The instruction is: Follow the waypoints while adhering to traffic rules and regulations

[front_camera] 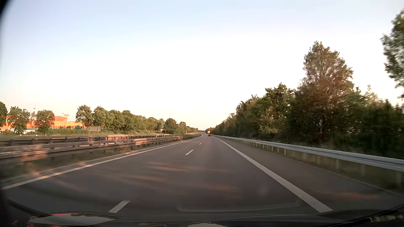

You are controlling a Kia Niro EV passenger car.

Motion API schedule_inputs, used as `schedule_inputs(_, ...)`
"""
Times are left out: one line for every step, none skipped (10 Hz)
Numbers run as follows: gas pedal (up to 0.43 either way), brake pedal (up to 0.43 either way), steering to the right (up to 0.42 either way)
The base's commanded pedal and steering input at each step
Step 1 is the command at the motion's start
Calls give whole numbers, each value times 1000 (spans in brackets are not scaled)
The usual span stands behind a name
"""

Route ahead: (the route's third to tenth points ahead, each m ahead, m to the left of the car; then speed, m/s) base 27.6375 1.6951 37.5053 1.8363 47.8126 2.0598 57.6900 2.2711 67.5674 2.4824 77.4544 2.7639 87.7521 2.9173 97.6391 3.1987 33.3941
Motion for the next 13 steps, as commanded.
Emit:
schedule_inputs(531, 18, -1)
schedule_inputs(520, 18, -2)
schedule_inputs(512, 18, -2)
schedule_inputs(512, 18, -2)
schedule_inputs(512, 12, -3)
schedule_inputs(512, 18, -3)
schedule_inputs(512, 18, -3)
schedule_inputs(512, 18, -3)
schedule_inputs(512, 18, -3)
schedule_inputs(512, 18, -3)
schedule_inputs(512, 18, -3)
schedule_inputs(512, 18, -3)
schedule_inputs(512, 18, -3)
